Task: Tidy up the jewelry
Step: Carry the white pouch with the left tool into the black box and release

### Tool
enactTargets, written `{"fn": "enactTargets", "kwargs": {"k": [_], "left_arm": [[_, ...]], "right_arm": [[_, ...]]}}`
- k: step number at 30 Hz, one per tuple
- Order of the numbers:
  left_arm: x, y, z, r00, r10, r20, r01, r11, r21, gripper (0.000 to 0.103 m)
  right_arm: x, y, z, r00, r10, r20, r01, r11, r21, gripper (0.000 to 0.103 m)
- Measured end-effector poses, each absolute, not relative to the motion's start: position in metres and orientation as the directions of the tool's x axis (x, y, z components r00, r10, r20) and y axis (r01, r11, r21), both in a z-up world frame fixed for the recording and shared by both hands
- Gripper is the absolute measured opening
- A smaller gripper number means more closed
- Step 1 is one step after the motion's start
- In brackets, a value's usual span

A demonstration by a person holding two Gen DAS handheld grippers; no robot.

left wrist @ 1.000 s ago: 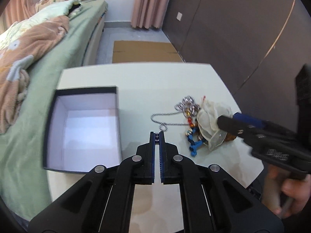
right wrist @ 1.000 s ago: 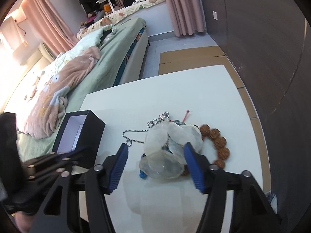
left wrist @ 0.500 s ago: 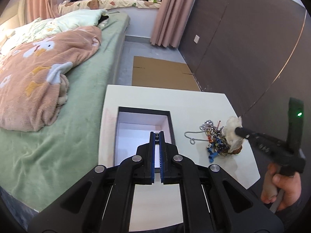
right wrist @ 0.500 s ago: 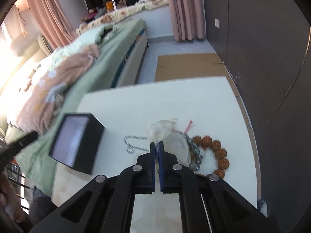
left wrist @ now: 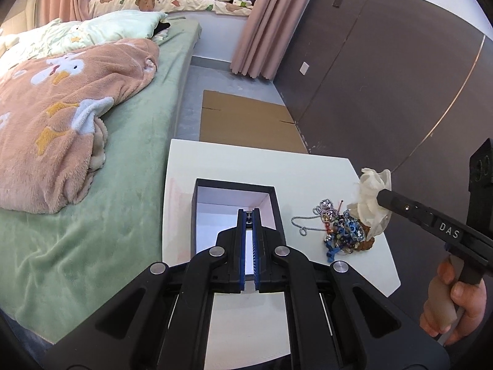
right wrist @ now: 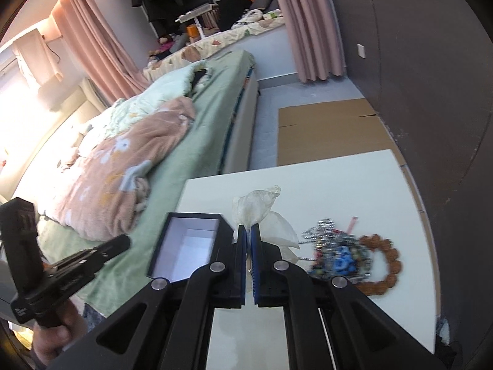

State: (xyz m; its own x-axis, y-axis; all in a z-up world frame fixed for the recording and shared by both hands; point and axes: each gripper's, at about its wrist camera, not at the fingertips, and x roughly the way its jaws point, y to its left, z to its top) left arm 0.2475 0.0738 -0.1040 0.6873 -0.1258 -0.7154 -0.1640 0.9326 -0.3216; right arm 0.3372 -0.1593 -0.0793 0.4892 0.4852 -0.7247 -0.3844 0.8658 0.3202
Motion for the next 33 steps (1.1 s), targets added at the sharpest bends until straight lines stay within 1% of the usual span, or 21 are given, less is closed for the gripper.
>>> {"fn": "enactTargets", "kwargs": {"k": [9,10,12,13,14,15,17,23,26,33], "left_arm": [[0.246,0.102,-0.105,0.684,-0.122,-0.72,-0.183,0.926,-0.331,0.005],[0.245,0.105,-0.106,0.683,-0.12,-0.72,-0.186,0.925,-0.331,0.005],[0.245,0.11,-0.107,0.682,-0.118,-0.722,-0.192,0.924,-0.332,0.005],[0.244,0.113,-0.107,0.681,-0.117,-0.723,-0.195,0.923,-0.333,0.005],[0.244,0.115,-0.107,0.681,-0.115,-0.723,-0.197,0.922,-0.332,0.005],[0.244,0.117,-0.108,0.68,-0.115,-0.724,-0.198,0.922,-0.333,0.005],[0.244,0.119,-0.109,0.68,-0.116,-0.724,-0.198,0.922,-0.333,0.005],[0.251,0.116,-0.113,0.673,-0.137,-0.726,-0.183,0.921,-0.343,0.005],[0.257,0.11,-0.113,0.67,-0.153,-0.726,-0.169,0.922,-0.349,0.005],[0.27,0.081,-0.114,0.643,-0.198,-0.74,-0.117,0.929,-0.35,0.005]], "right_arm": [[0.337,-0.096,-0.083,0.416,0.578,-0.701,-0.433,0.805,0.406,0.004],[0.338,-0.092,-0.084,0.404,0.596,-0.694,-0.439,0.792,0.425,0.007],[0.341,-0.08,-0.091,0.366,0.634,-0.681,-0.446,0.762,0.47,0.011],[0.341,-0.078,-0.094,0.364,0.629,-0.686,-0.433,0.767,0.473,0.034],[0.34,-0.077,-0.094,0.376,0.624,-0.685,-0.423,0.773,0.472,0.066],[0.338,-0.078,-0.094,0.399,0.621,-0.675,-0.415,0.778,0.471,0.074],[0.335,-0.08,-0.094,0.403,0.623,-0.67,-0.42,0.776,0.47,0.075],[0.329,-0.102,-0.097,0.431,0.564,-0.705,-0.375,0.822,0.428,0.074],[0.325,-0.12,-0.099,0.447,0.532,-0.719,-0.346,0.844,0.41,0.077],[0.318,-0.17,-0.107,0.483,0.474,-0.736,-0.257,0.88,0.399,0.077]]}}
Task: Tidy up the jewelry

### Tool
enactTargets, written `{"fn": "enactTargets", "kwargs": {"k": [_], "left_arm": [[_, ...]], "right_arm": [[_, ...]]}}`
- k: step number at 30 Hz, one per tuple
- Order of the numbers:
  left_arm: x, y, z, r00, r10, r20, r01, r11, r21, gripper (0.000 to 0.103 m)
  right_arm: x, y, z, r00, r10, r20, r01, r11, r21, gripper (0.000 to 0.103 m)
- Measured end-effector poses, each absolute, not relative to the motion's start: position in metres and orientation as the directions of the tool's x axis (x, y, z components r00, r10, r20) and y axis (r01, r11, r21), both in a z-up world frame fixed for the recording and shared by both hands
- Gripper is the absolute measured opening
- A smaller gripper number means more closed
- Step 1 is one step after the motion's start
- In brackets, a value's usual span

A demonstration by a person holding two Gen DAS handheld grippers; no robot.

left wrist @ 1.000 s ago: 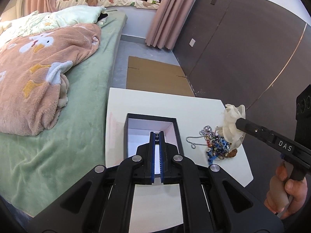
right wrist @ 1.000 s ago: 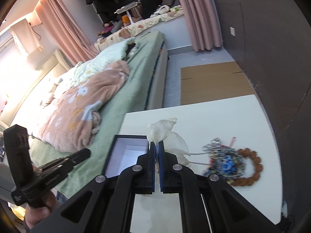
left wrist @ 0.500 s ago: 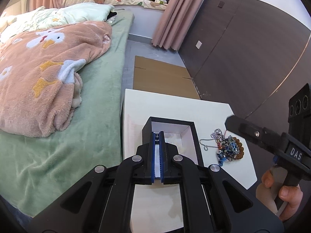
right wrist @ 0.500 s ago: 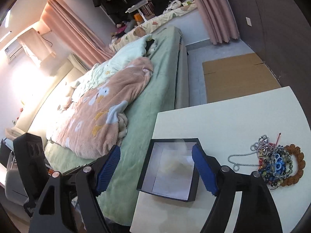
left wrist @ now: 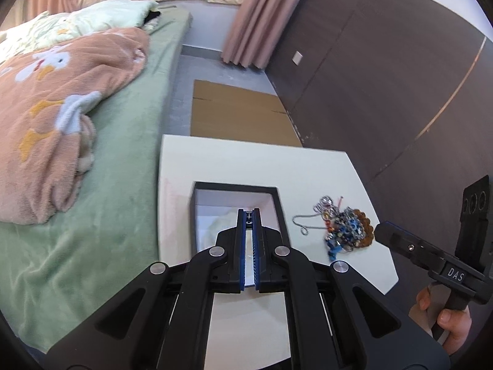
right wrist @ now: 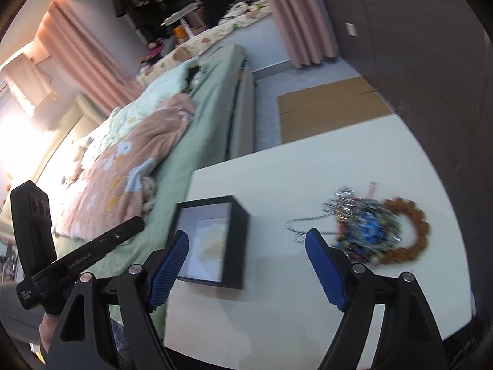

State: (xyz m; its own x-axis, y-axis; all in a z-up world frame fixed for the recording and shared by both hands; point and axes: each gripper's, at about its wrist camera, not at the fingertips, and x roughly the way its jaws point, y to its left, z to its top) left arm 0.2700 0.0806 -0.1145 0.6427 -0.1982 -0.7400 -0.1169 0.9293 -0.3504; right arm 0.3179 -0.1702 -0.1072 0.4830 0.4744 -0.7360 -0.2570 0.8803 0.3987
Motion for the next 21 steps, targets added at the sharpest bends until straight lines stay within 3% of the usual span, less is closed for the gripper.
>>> {"fn": "enactTargets", "kwargs": {"k": [2,4,21], "left_arm": [[0.275,0.073,-0.117,0.62,-0.224,-0.752,-0.098,0.929,-0.357,0.016],[0.274,0.07,-0.116,0.626,-0.215,-0.75,-0.104,0.93,-0.353,0.07],[0.277,0.017,-0.109,0.6,-0.195,-0.776,-0.03,0.964,-0.266,0.071]], "right_arm": [[0.315,-0.185,-0.11,0.493,0.463,-0.737,-0.229,0.886,0.403,0.078],[0.311,-0.196,-0.112,0.497,0.456,-0.738,-0.213,0.889,0.406,0.078],[0.3,-0.295,-0.149,0.556,0.404,-0.726,-0.034,0.884,0.466,0.078]]}}
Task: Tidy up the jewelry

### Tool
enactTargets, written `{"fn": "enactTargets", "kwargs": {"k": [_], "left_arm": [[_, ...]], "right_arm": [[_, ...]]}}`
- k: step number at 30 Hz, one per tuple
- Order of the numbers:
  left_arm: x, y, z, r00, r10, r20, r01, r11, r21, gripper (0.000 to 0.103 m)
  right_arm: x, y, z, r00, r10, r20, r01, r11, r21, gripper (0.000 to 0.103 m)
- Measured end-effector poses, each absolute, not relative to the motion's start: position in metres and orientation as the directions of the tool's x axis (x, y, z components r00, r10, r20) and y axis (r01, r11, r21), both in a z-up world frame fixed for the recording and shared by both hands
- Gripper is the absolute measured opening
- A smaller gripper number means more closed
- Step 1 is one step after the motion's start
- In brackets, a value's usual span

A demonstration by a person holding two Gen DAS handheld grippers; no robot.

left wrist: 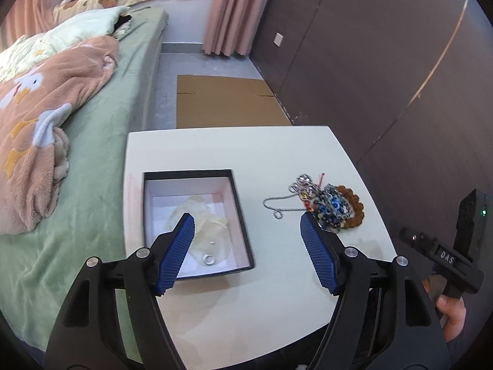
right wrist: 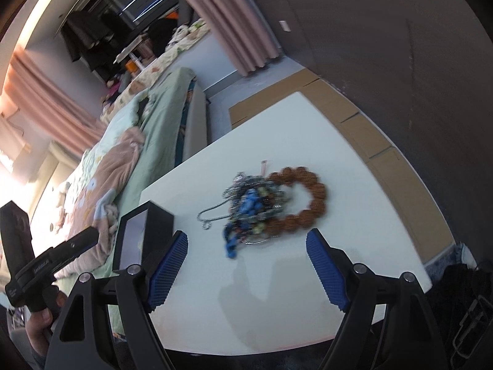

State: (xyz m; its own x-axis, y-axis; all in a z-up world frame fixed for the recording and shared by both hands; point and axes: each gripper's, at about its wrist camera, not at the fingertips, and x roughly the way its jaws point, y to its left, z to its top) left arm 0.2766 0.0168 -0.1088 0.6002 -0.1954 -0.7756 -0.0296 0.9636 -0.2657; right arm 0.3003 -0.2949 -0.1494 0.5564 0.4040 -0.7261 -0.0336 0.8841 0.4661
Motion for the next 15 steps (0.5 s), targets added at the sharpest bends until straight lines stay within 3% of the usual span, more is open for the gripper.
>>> {"fn": "enactTargets", "kwargs": {"k": [3,10,15], "left_arm": [[0.281,0.002,-0.111,0.592,-0.202,-0.78,-0.005,0.967,-0.254,0.071],[0.297,-0.033,-0.118,0.567,-0.23,-0.791,0.041,0.967,-0.252,0.071],[0.313,-0.057,-0.123,0.543,-0.279,-0.792,0.081,0.956,-0.282,0.06]], "right_arm": [[0.301,-0.305,-0.157,0.559,0.401,-0.725,-0.011,0.879,0.478,0.077],[0.303,-0.324,-0.17,0.561,0.409,-0.719,0.035,0.856,0.515,0.064],[0.304,-0.339,-0.178,0.557,0.425,-0.713,0.078,0.829,0.554,0.059]]}}
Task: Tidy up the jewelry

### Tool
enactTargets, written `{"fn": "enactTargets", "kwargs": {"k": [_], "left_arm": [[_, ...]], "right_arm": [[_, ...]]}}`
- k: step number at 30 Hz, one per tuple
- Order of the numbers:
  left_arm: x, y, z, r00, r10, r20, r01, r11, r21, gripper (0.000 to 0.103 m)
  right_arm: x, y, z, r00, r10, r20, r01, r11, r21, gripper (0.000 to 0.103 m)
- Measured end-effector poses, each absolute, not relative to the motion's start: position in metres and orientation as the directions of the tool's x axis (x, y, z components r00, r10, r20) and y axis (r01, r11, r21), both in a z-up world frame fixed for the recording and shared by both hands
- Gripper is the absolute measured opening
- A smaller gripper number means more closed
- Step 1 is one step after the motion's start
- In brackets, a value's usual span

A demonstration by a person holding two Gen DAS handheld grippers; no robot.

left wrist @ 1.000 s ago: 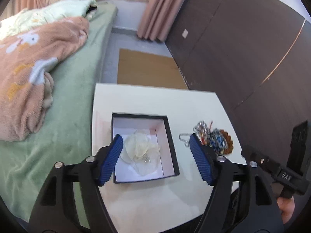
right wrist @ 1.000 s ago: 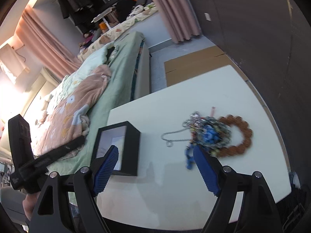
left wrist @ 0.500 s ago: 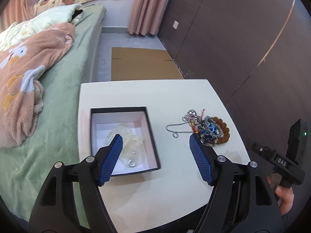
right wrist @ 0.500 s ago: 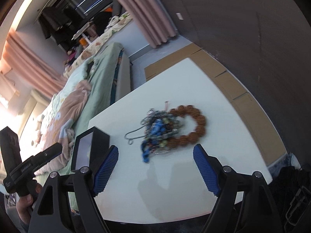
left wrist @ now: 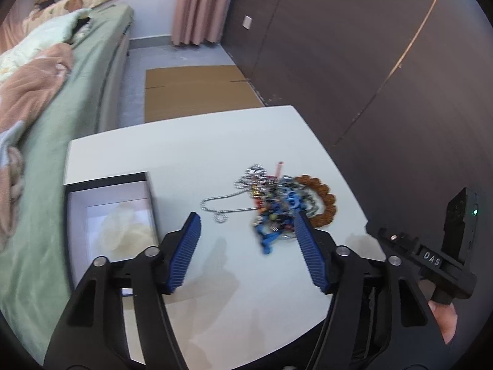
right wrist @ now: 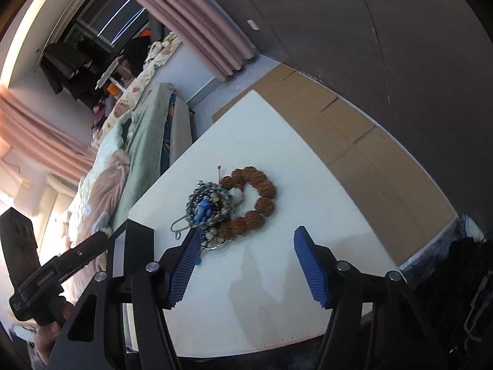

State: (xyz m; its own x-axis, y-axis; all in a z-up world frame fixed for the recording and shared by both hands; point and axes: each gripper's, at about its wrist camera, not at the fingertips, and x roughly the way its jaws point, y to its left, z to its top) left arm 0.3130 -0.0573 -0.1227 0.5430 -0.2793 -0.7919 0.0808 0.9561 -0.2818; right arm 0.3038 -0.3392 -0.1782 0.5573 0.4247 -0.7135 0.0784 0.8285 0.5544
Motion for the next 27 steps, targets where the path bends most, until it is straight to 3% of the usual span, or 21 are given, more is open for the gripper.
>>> {"fn": "enactTargets", "kwargs": {"k": [2,7,19,25,27], "left_arm": [[0.319,-0.065,-0.126,0.534,-0.298,-0.791,0.091,0.951,-0.297,0.059],[0.335,-0.086,-0.137,0.499,-0.332,-0.8,0.107,0.94,-0.324,0.046],[0.37,-0.105,-0.177,0.432,-0.378,-0.819,0.083,0.921,-0.381,0.04],[0.378,-0.104,-0.19,0.409,-0.407,-0.817,0.062,0.906,-0.42,0.014],[0.379,-0.101,-0.193,0.402,-0.421,-0.813,0.055,0.897,-0.438,0.013]], "right_arm": [[0.304,-0.342,-0.178,0.561,0.434,-0.705,0.078,0.82,0.567,0.056],[0.306,-0.349,-0.183,0.563,0.431,-0.705,0.114,0.805,0.583,0.05],[0.316,-0.362,-0.191,0.556,0.423,-0.715,0.158,0.791,0.591,0.049],[0.331,-0.35,-0.19,0.537,0.428,-0.727,0.136,0.807,0.575,0.047],[0.335,-0.345,-0.191,0.525,0.426,-0.737,0.134,0.814,0.566,0.047]]}}
